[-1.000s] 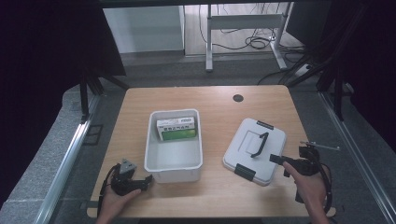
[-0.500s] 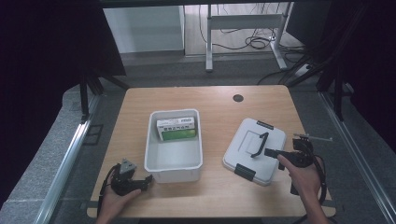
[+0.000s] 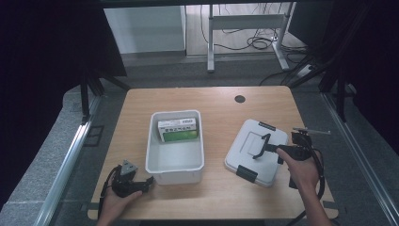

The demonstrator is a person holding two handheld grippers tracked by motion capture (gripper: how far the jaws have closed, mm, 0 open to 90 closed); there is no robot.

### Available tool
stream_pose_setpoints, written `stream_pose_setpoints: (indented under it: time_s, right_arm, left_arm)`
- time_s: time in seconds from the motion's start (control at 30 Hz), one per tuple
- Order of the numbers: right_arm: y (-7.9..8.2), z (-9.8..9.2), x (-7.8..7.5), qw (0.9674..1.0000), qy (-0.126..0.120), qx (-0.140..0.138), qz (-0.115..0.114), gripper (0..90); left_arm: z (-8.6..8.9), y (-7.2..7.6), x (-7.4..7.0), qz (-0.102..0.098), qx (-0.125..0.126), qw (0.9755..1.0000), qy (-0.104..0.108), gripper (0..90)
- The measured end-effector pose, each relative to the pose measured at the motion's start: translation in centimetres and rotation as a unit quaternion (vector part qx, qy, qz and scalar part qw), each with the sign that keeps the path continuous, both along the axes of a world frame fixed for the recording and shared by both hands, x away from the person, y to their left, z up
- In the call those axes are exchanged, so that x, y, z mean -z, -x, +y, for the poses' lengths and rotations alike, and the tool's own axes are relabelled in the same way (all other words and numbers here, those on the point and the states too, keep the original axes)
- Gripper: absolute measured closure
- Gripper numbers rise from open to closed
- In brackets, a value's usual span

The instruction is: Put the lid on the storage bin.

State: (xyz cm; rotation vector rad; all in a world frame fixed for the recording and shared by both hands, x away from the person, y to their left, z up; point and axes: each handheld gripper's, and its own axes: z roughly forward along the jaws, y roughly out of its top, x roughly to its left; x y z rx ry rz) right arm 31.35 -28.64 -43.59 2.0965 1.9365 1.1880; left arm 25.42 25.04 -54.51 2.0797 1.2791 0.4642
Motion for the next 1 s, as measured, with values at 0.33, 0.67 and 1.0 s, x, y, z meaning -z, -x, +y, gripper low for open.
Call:
stream_pose_setpoints:
  time_s: [0.33,0.67,1.0]
  right_arm:
    - [-1.7,0.4,0.5,0.9995,0.001,0.013,0.030,49.9]
    - [-3.1,1.2,0.5,0.9976,0.020,0.027,0.060,54.1]
    - [-4.5,1.5,1.6,0.9942,0.036,0.045,0.091,56.6]
  left_arm:
    - [0.0,0.0,0.0,0.000,0.000,1.0000,0.000,12.3]
    - [0.0,0.0,0.0,0.000,0.001,1.0000,-0.001,12.2]
    - [0.0,0.0,0.0,0.000,0.001,1.0000,-0.001,12.3]
